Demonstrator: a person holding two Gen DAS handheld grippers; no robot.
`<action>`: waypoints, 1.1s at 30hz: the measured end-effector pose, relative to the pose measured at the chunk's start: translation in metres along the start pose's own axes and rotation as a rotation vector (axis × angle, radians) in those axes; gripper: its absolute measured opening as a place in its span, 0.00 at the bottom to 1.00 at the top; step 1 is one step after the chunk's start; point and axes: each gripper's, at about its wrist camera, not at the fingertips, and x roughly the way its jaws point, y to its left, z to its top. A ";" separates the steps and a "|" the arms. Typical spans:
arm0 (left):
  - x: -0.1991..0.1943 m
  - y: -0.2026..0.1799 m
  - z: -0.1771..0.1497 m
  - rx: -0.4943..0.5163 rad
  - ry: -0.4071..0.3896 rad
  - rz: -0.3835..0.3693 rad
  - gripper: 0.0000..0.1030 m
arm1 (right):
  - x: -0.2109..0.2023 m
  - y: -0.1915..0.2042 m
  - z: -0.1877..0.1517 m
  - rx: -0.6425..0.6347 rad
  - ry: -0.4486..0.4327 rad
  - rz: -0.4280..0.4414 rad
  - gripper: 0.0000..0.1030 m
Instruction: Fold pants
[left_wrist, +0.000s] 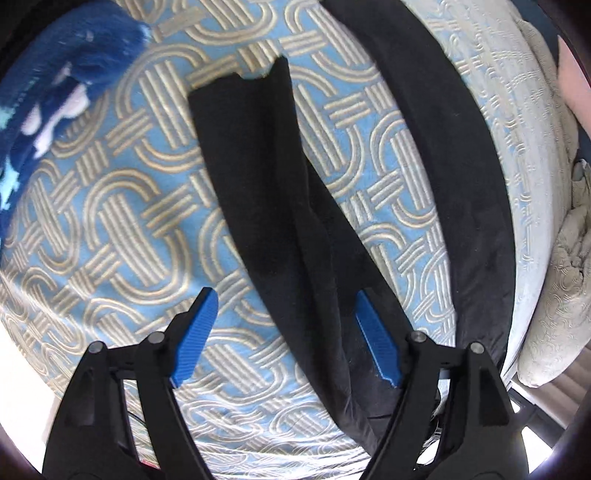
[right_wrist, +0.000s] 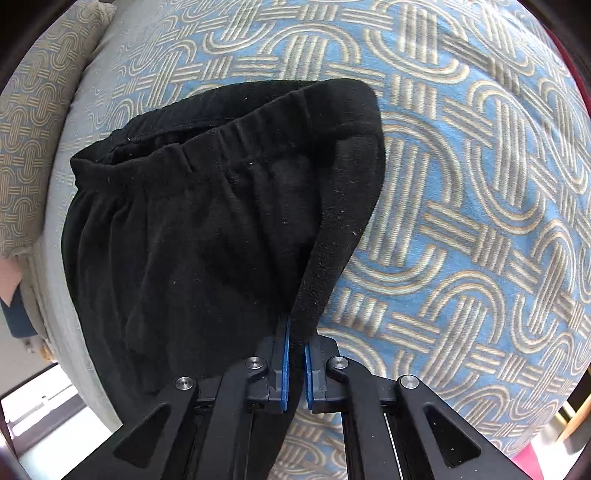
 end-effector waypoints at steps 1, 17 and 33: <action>0.000 -0.003 -0.001 -0.007 0.002 -0.014 0.75 | 0.000 0.002 0.001 -0.004 0.001 -0.005 0.04; 0.022 -0.053 0.002 0.011 0.058 0.067 0.03 | -0.011 -0.005 -0.007 -0.012 -0.005 -0.013 0.04; -0.070 0.014 0.002 -0.052 -0.049 -0.147 0.02 | -0.076 0.071 -0.002 -0.149 -0.109 0.300 0.03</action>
